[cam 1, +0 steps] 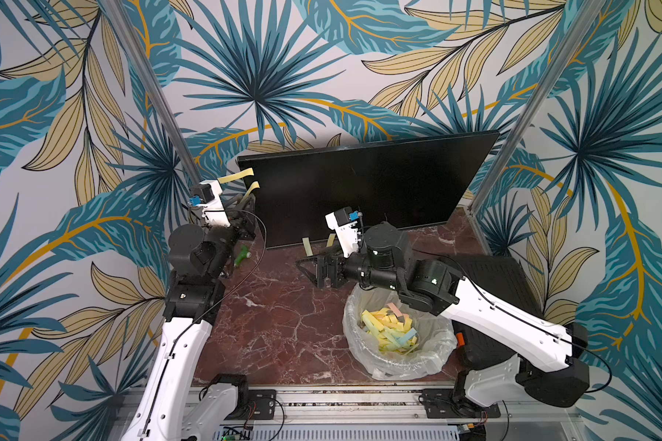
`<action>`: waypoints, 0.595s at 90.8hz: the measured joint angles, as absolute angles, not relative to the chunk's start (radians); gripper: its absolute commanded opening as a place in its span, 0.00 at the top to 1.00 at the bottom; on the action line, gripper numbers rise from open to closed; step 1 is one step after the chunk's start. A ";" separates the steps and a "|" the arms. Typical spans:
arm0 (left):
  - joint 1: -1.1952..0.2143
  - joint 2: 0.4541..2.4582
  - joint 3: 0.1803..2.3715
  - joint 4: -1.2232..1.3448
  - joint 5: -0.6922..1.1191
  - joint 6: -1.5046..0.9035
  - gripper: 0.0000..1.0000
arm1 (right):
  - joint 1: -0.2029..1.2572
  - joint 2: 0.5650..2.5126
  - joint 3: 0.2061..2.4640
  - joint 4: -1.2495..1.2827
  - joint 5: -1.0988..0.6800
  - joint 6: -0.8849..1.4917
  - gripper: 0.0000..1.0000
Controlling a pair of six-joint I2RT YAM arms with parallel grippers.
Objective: Remove the sticky note from the monitor
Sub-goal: Tear off the sticky note from the monitor.
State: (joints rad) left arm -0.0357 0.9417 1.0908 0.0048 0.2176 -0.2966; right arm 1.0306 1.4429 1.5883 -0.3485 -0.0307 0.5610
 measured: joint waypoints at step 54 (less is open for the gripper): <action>-0.035 0.871 1.036 -0.007 0.233 -0.320 1.00 | 1.032 1.442 1.589 -0.348 -0.021 0.560 0.06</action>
